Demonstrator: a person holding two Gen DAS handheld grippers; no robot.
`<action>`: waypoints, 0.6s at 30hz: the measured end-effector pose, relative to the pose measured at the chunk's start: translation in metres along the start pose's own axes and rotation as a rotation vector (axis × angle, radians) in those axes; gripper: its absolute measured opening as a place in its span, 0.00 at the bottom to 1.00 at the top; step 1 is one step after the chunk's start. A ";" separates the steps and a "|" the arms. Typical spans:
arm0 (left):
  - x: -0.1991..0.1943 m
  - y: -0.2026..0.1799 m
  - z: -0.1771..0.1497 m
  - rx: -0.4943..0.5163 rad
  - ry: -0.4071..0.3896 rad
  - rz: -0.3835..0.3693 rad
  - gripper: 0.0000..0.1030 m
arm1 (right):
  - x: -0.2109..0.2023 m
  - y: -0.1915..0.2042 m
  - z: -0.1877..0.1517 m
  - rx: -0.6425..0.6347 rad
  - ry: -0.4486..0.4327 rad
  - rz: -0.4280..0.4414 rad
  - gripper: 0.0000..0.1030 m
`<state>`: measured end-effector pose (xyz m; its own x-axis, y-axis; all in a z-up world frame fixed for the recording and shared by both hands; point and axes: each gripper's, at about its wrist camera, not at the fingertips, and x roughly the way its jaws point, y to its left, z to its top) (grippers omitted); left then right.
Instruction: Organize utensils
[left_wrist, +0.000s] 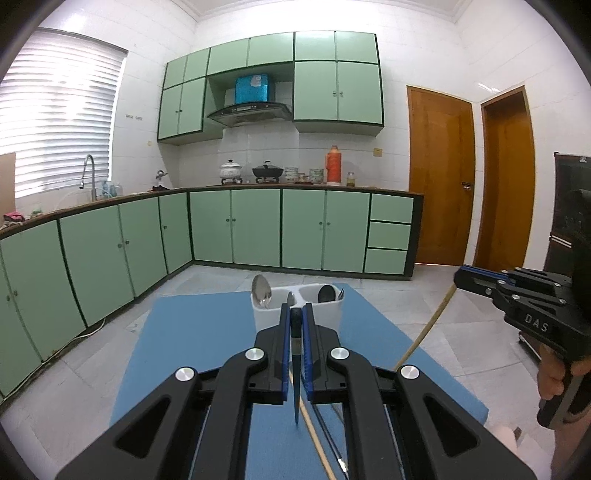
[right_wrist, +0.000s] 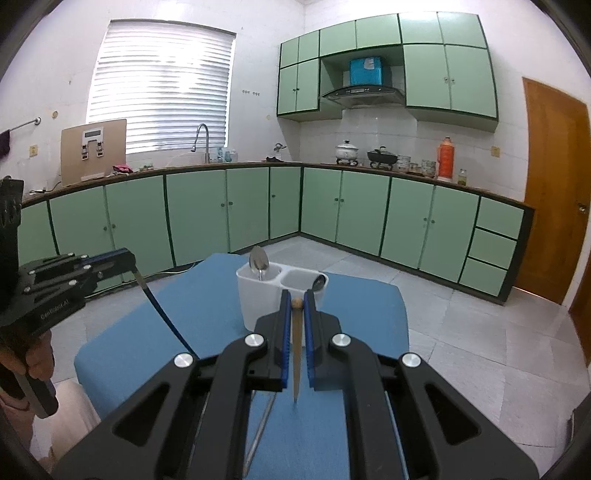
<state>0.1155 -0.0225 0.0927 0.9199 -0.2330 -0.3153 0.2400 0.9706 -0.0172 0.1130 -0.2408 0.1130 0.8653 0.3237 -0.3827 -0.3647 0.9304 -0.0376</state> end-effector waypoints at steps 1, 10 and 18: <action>0.002 0.000 0.003 -0.001 0.001 -0.004 0.06 | 0.002 0.000 0.004 0.000 0.000 0.005 0.06; 0.011 0.012 0.037 -0.034 -0.074 0.020 0.06 | 0.004 -0.007 0.047 0.024 -0.085 0.023 0.06; 0.023 0.015 0.083 -0.052 -0.202 0.045 0.06 | 0.018 -0.023 0.094 0.067 -0.183 -0.003 0.06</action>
<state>0.1659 -0.0181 0.1646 0.9740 -0.1917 -0.1208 0.1859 0.9809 -0.0575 0.1696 -0.2404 0.1938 0.9166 0.3415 -0.2079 -0.3438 0.9387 0.0259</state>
